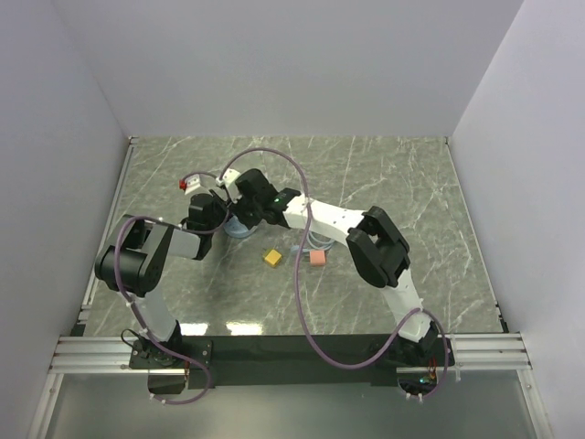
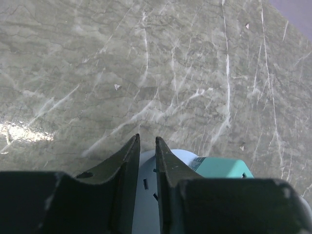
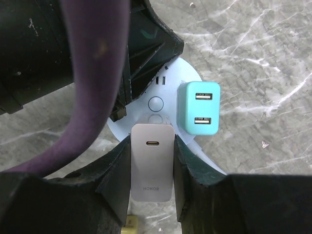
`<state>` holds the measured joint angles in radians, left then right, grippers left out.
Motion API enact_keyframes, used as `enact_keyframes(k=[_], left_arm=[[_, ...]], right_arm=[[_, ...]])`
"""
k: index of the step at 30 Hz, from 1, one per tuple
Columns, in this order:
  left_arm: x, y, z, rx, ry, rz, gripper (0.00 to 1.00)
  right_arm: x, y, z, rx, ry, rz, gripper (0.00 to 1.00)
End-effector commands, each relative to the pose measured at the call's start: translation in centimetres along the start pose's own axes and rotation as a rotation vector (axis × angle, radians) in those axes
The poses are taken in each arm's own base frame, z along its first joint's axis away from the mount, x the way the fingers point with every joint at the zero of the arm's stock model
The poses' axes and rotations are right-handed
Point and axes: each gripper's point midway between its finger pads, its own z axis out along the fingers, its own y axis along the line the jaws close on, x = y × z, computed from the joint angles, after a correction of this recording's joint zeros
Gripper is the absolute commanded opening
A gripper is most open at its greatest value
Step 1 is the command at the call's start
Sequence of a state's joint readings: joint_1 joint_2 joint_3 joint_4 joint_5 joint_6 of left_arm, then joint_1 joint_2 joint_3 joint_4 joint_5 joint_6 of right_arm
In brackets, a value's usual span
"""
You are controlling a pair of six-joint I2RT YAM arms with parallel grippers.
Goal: Insert the plug
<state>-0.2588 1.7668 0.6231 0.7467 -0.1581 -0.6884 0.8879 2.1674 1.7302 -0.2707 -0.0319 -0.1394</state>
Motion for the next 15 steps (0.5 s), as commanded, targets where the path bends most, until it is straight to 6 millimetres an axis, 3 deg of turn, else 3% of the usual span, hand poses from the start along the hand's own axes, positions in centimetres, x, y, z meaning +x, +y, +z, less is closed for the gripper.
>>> enact_keyframes(k=[1, 15], left_arm=[[2.6, -1.1, -0.4, 0.052, 0.074, 0.036, 0.25], [4.7, -1.7, 0.0, 0.087, 0.113, 0.054, 0.22]], right_arm=[[-0.1, 0.2, 0.8, 0.004, 0.015, -0.021, 0.00], [5.7, 0.5, 4.2, 0.011, 0.183, 0.030, 0.00]])
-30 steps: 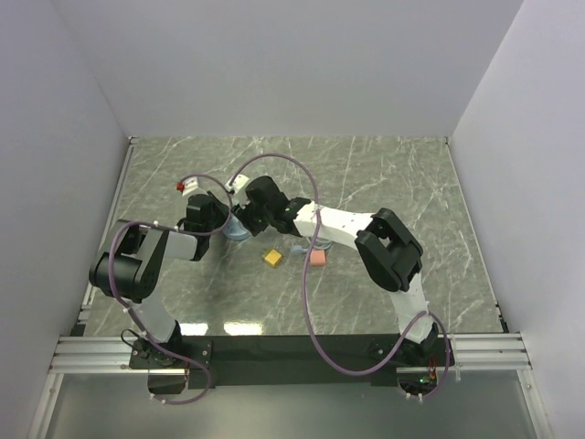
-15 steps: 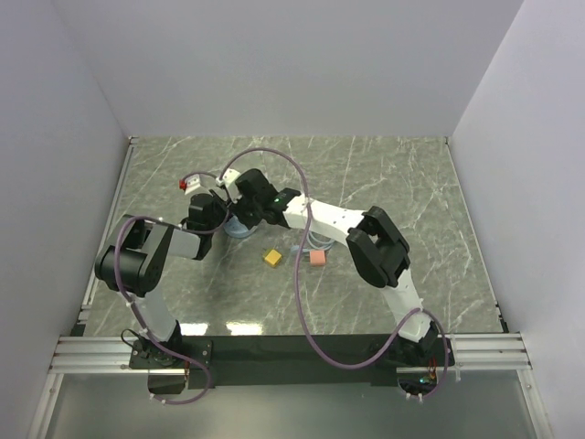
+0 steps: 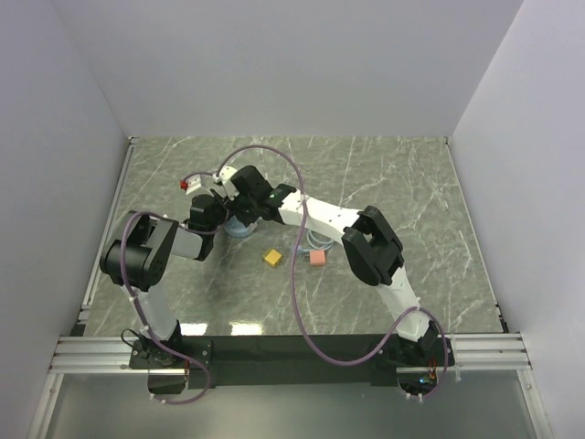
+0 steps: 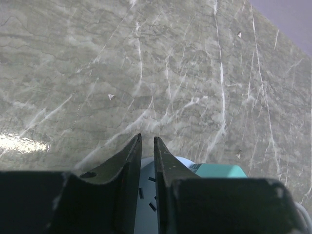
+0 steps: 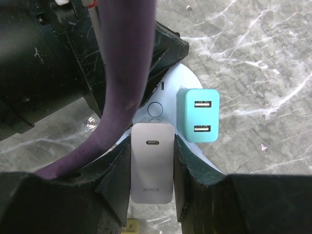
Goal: Insert the plug
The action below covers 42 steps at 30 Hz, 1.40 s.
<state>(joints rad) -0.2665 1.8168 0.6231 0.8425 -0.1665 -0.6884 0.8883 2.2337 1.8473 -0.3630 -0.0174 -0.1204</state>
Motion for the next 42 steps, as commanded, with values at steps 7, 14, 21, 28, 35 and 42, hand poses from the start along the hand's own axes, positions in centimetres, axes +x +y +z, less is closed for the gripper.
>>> enact_keyframes(k=[7, 14, 21, 28, 35, 42], left_arm=[[5.3, -0.7, -1.0, 0.048, 0.162, 0.061, 0.20], [5.8, -0.7, -1.0, 0.053, 0.173, 0.065, 0.19], [6.1, -0.9, -1.1, 0.063, 0.179, 0.077, 0.19], [6.6, -0.4, -0.8, 0.046, 0.192, 0.093, 0.14], [7.0, -0.5, -1.1, 0.042, 0.199, 0.096, 0.10], [7.3, -0.9, -1.2, 0.049, 0.201, 0.104, 0.09]], right_arm=[[9.4, 0.1, 2.3, 0.056, 0.172, 0.080, 0.00], [10.4, 0.7, 1.6, 0.045, 0.204, 0.108, 0.00], [10.9, 1.5, 1.7, 0.017, 0.219, 0.155, 0.00], [11.3, 3.4, 2.5, -0.087, 0.223, 0.200, 0.00], [12.8, 2.8, 3.2, -0.027, 0.287, 0.174, 0.00], [15.0, 3.9, 4.3, -0.024, 0.351, 0.166, 0.00]])
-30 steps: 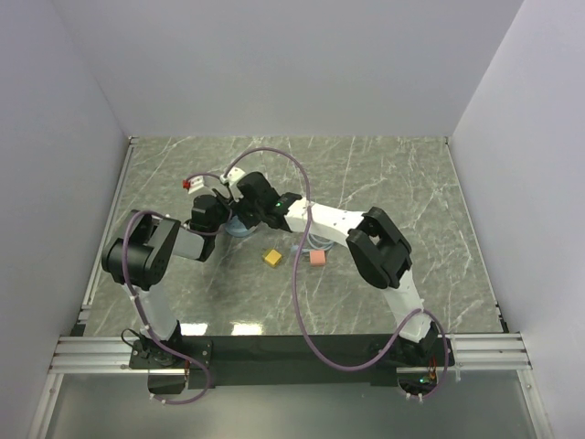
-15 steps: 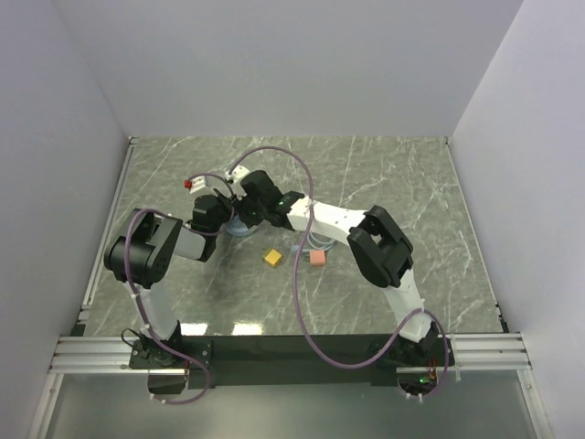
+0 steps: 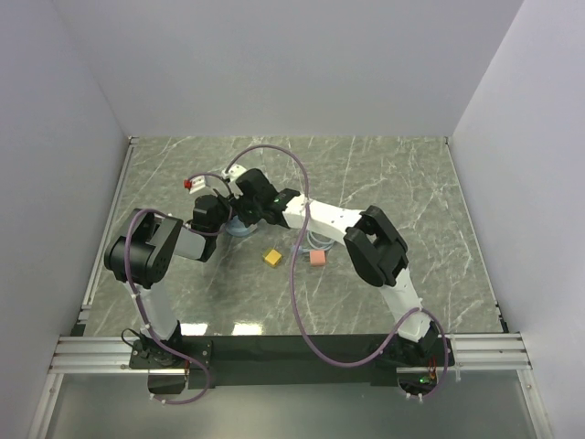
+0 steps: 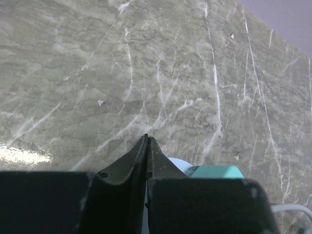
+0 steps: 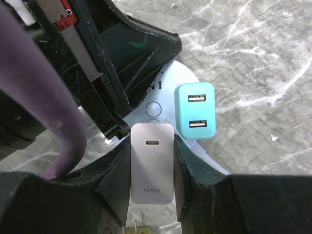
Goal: Insert the plug
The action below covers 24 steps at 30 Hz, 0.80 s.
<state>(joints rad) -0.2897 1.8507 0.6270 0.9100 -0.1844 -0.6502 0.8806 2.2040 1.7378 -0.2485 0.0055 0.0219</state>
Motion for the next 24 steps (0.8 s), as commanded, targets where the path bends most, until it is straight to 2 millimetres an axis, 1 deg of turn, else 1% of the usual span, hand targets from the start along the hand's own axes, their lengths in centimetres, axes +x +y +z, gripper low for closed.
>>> enact_keyframes(k=[1, 3, 4, 6, 7, 9, 10, 15, 17, 18, 19, 20, 21, 22, 23, 24], left_arm=[[7.0, -0.4, -1.9, 0.027, 0.230, 0.062, 0.09], [7.0, -0.5, -1.8, 0.029, 0.228, 0.063, 0.09], [7.1, -0.5, -1.9, 0.029, 0.229, 0.064, 0.08], [7.0, -0.5, -1.9, 0.030, 0.228, 0.064, 0.08], [7.1, -0.5, -1.9, 0.030, 0.228, 0.066, 0.08], [7.1, -0.4, -2.0, 0.029, 0.227, 0.065, 0.08], [7.1, -0.4, -2.0, 0.029, 0.227, 0.065, 0.08], [7.1, -0.6, -1.9, 0.028, 0.226, 0.070, 0.08], [7.0, -0.8, -2.0, 0.034, 0.224, 0.070, 0.11], [6.9, -0.9, -2.0, 0.037, 0.223, 0.070, 0.14], [6.4, -1.5, -2.1, 0.052, 0.212, 0.067, 0.17], [6.2, -1.7, -2.4, 0.060, 0.206, 0.066, 0.19], [5.8, -1.9, -2.6, 0.066, 0.196, 0.060, 0.24], [4.6, -2.7, -3.0, 0.085, 0.170, 0.052, 0.25], [4.3, -2.8, -3.4, 0.087, 0.165, 0.051, 0.27], [4.0, -2.9, -3.7, 0.090, 0.161, 0.047, 0.30]], right_arm=[[15.4, 2.3, 3.1, -0.028, 0.401, 0.025, 0.00], [16.0, 2.5, 3.0, -0.030, 0.408, 0.032, 0.00], [16.9, 2.5, 3.0, -0.021, 0.422, 0.035, 0.00], [17.5, 2.3, 2.9, -0.007, 0.439, 0.032, 0.00], [18.5, 2.3, 3.0, -0.003, 0.459, 0.034, 0.00], [19.0, 2.6, 3.0, -0.009, 0.461, 0.039, 0.00], [19.7, 2.7, 2.9, -0.010, 0.472, 0.044, 0.00], [20.9, 3.0, 2.8, 0.007, 0.497, 0.031, 0.00], [21.1, 3.1, 2.4, 0.006, 0.502, 0.029, 0.00], [20.5, 2.7, 2.1, 0.029, 0.486, 0.024, 0.00], [20.8, 2.3, 1.6, 0.042, 0.491, 0.022, 0.00], [20.6, 2.1, 1.2, 0.057, 0.486, 0.017, 0.00], [19.7, 1.7, 0.5, 0.074, 0.465, 0.010, 0.00], [20.2, 1.2, -0.2, 0.095, 0.475, 0.007, 0.00], [20.0, 1.0, -0.7, 0.108, 0.473, 0.003, 0.00], [19.5, 0.6, -1.4, 0.120, 0.464, 0.005, 0.00]])
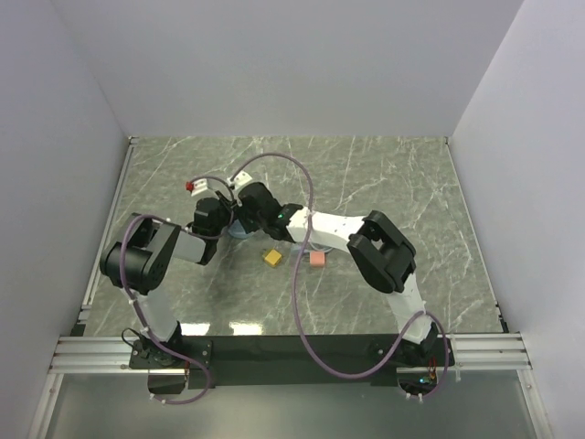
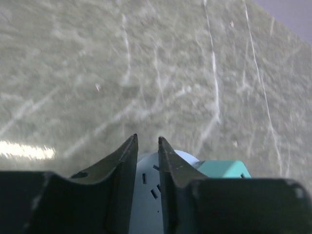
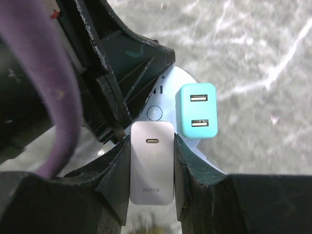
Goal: Insert the plug
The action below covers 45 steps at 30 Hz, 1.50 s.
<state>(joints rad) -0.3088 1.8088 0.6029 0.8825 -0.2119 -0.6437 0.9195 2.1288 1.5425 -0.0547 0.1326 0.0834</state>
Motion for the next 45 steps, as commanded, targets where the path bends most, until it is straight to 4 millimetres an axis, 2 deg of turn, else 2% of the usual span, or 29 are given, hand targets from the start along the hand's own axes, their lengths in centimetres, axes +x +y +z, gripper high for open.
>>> enact_keyframes(k=[1, 4, 6, 13, 15, 16, 18, 21, 24, 25, 29, 30, 32, 33, 35, 36, 38, 39, 41, 42, 45], left_arm=[[2.7, -3.5, -3.2, 0.122, 0.133, 0.028, 0.32], [1.2, -4.2, -4.4, 0.144, 0.101, 0.020, 0.33], [1.0, -4.2, -4.9, 0.141, 0.094, 0.024, 0.34], [-0.2, -3.9, -6.0, 0.130, 0.064, 0.040, 0.36], [-0.2, -3.9, -6.1, 0.132, 0.064, 0.042, 0.37], [-0.3, -4.0, -6.2, 0.134, 0.061, 0.043, 0.37], [-0.2, -4.0, -6.1, 0.138, 0.064, 0.044, 0.38], [-0.4, -4.2, -6.1, 0.142, 0.061, 0.046, 0.38], [-0.5, -4.3, -6.2, 0.144, 0.060, 0.048, 0.38], [-0.6, -4.3, -6.2, 0.144, 0.057, 0.050, 0.38], [-0.5, -4.4, -6.1, 0.145, 0.064, 0.053, 0.41], [-0.5, -4.5, -6.1, 0.146, 0.065, 0.054, 0.44], [-0.5, -4.6, -6.0, 0.140, 0.065, 0.058, 0.48], [-0.4, -4.8, -5.9, 0.138, 0.072, 0.064, 0.52], [-0.5, -4.8, -5.8, 0.129, 0.069, 0.073, 0.57], [-0.6, -5.0, -5.9, 0.136, 0.064, 0.072, 0.60], [-0.7, -5.1, -6.1, 0.139, 0.059, 0.071, 0.62], [-1.0, -5.2, -6.3, 0.143, 0.053, 0.069, 0.64], [-1.1, -5.2, -6.6, 0.143, 0.051, 0.068, 0.64], [-1.4, -5.3, -6.8, 0.147, 0.043, 0.068, 0.64], [-1.9, -5.5, -7.1, 0.150, 0.028, 0.065, 0.65]], right_arm=[[18.5, -1.0, -2.9, 0.062, 0.551, -0.063, 0.00], [18.2, -1.9, -4.2, 0.099, 0.548, -0.055, 0.00], [18.0, -2.5, -4.8, 0.119, 0.540, -0.040, 0.00], [20.7, -5.6, -6.3, 0.173, 0.565, 0.077, 0.00], [20.2, -6.6, -6.6, 0.182, 0.533, 0.118, 0.00], [20.9, -6.9, -7.0, 0.187, 0.542, 0.132, 0.00], [20.8, -7.7, -7.4, 0.205, 0.525, 0.152, 0.00], [19.7, -8.8, -8.1, 0.240, 0.481, 0.167, 0.00], [17.5, -9.5, -8.4, 0.271, 0.424, 0.162, 0.00], [16.4, -9.7, -8.2, 0.283, 0.401, 0.154, 0.00], [14.2, -10.0, -7.4, 0.288, 0.366, 0.135, 0.01], [14.0, -10.1, -7.3, 0.288, 0.365, 0.131, 0.06], [12.9, -9.7, -7.0, 0.263, 0.341, 0.128, 0.27], [12.1, -9.6, -7.2, 0.251, 0.318, 0.124, 0.46], [11.3, -9.5, -7.4, 0.237, 0.298, 0.121, 0.55], [10.3, -9.5, -7.7, 0.230, 0.268, 0.125, 0.60], [9.3, -9.4, -8.1, 0.215, 0.236, 0.127, 0.75], [8.0, -9.3, -8.6, 0.203, 0.193, 0.133, 0.78], [6.7, -9.1, -9.1, 0.186, 0.145, 0.137, 0.80], [5.4, -9.1, -9.8, 0.179, 0.096, 0.146, 0.85], [3.2, -9.0, -11.6, 0.161, 0.003, 0.156, 0.92]])
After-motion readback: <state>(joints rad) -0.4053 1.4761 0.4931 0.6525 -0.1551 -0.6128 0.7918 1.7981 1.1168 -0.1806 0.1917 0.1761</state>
